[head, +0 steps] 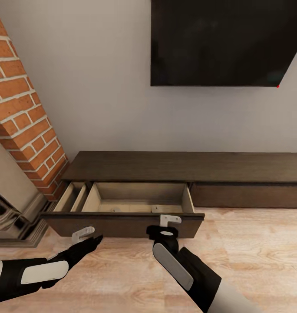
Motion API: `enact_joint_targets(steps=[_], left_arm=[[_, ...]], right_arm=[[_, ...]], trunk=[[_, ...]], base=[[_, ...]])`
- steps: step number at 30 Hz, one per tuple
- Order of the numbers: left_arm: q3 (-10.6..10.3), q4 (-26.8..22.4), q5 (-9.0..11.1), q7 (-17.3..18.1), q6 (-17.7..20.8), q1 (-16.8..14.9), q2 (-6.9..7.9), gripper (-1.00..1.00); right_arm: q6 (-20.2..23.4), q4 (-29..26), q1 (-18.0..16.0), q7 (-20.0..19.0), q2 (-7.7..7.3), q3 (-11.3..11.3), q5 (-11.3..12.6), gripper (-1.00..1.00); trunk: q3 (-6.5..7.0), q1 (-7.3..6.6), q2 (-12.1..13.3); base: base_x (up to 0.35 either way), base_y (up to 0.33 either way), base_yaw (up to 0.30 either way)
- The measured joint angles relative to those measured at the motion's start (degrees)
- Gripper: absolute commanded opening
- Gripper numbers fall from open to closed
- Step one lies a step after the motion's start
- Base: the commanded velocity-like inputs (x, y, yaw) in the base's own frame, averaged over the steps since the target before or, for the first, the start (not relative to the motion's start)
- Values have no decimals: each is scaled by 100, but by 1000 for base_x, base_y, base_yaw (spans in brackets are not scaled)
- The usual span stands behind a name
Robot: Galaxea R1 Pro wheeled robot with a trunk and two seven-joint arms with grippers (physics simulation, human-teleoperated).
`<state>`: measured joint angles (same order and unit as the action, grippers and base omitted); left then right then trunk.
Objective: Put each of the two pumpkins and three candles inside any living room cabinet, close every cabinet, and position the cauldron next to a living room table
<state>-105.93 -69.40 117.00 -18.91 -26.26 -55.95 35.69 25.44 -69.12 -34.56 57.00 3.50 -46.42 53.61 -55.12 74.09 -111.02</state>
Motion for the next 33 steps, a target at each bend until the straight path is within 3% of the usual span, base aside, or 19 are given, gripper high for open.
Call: enact_joint_targets(steps=[7,10,11,14,15,17,20,23,28,29,32,33], left_arm=[[5,0,22,-4,2,0,-1,100],[10,0,40,-5,2,0,-1,100],[16,-2,52,-5,5,0,1,100],[36,-7,69,0,9,0,16,100],[50,-7,81,1,9,-1,55,100],[41,-8,79,1,10,0,78,100],[-16,5,56,2,25,0,-160,100],[-276,157,66,-9,48,-1,-477,100],[-570,350,175,-27,66,-2,-622,100],[-708,373,300,-30,65,-2,-639,100],[-1626,412,1158,-40,53,-2,-725,100],[-1796,416,1337,-36,51,-3,-740,100]], right_arm=[[-177,44,0,-27,1,-133,1,100],[-648,197,1,-42,13,-559,-68,100],[-1003,367,1,-46,25,-830,-169,100],[-1576,616,1,-49,39,-1227,-391,100],[-1989,737,2,-28,44,-1477,-628,100],[-2141,786,2,-15,46,-1555,-742,100],[-2650,1358,5,19,18,-1586,-796,100],[-3399,2649,42,-9,47,-1593,-802,100],[-3998,3385,143,-72,39,-1584,-787,100],[-4095,3512,258,-94,41,-1582,-787,100],[-4365,3728,780,-184,42,-1586,-811,100],[-4401,3742,831,-191,41,-1586,-817,100]], trunk=[[62,0,0],[78,-2,0],[79,-3,0],[82,-3,0],[82,-3,0],[82,-3,0],[82,-3,0],[81,-3,0],[82,-3,0],[81,-3,0],[116,-47,78],[135,-69,119]], base=[[-322,-87,0],[-118,-31,0],[-38,-10,0],[-17,-4,0],[-4,-1,0],[-2,0,0],[0,0,0],[0,0,0],[0,0,0],[0,0,0],[0,0,0],[0,0,0]])
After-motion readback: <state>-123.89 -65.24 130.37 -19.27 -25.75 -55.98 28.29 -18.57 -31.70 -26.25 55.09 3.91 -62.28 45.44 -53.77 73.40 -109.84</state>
